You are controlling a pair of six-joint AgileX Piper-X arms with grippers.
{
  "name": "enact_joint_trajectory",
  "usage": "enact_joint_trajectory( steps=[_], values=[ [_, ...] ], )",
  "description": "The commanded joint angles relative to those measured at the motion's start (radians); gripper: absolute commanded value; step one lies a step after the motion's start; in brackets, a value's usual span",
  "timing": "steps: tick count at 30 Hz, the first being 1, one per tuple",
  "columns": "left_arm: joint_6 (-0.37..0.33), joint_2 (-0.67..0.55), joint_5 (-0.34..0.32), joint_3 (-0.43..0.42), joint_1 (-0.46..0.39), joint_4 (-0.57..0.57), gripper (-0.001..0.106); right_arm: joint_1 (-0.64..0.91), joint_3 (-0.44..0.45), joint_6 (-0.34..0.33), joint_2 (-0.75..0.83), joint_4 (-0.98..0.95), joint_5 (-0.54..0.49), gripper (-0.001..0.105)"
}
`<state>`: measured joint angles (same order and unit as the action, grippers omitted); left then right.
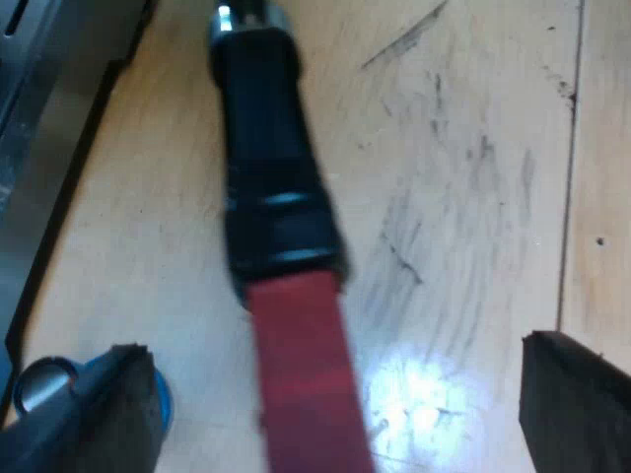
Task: Put the handle in the coffee machine
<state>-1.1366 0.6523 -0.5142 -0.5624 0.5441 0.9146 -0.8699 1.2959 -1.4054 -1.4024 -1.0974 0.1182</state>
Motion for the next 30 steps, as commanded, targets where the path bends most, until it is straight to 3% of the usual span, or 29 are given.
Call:
enact_joint_trajectory(
  steps=[1,7,19,30],
  values=[
    [0.005,0.041,-0.017,0.001,-0.001,-0.047,0.075,0.006,0.016,-0.006,0.02,0.0,0.022,0.0],
    [0.02,0.1,-0.051,0.001,-0.001,-0.085,0.075,0.006,0.016,-0.008,0.02,0.0,0.022,0.0],
    [0.021,0.203,-0.054,0.029,-0.001,-0.196,0.075,0.006,0.016,-0.01,0.02,0.0,0.022,0.0],
    [0.021,0.214,-0.052,0.035,-0.001,-0.207,0.075,0.006,0.016,-0.01,0.02,0.0,0.022,0.0]
  ],
)
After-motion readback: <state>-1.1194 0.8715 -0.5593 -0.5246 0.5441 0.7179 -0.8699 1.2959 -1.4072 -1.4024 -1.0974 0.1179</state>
